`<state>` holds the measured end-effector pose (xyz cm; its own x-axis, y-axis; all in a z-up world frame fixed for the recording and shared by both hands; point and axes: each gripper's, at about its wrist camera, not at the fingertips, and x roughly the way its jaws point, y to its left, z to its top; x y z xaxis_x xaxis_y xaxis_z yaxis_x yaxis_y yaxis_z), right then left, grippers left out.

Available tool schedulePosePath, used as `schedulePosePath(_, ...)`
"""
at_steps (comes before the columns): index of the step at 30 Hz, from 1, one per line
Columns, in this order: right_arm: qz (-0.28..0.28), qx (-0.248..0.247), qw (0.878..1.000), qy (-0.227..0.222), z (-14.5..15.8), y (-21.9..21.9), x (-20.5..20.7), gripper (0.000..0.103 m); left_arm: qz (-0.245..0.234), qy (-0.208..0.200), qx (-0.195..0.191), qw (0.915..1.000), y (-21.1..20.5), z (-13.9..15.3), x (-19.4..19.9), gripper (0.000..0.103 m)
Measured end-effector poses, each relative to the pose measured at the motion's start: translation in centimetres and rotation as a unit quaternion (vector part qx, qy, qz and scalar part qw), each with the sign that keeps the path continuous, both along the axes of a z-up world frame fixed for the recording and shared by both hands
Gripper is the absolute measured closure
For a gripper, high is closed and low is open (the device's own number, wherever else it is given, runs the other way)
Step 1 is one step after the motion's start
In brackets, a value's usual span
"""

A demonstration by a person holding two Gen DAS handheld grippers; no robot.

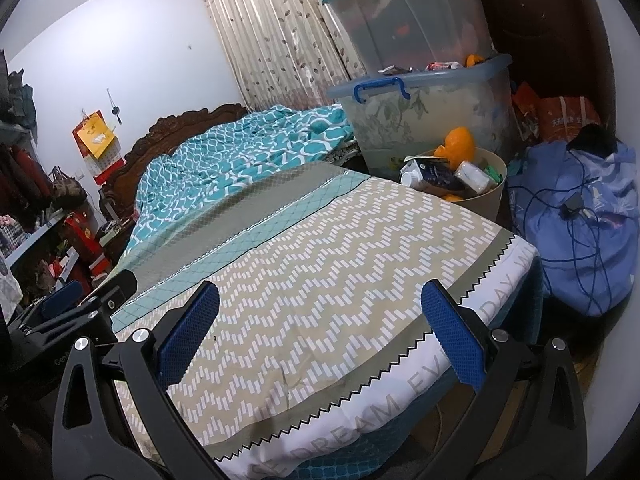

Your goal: Collect trash

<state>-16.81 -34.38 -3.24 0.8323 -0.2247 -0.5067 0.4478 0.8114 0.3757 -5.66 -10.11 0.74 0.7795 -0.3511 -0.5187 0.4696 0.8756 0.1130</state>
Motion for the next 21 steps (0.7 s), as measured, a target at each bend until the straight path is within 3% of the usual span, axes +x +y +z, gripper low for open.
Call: schedulePosePath(21, -0.004, 0.007, 1.0, 0.019, -0.38, -0.32, 0.32, 0.003, 0.02, 0.022, -0.003, 0.9996, 0.28, 0.02, 1.06, 0.009)
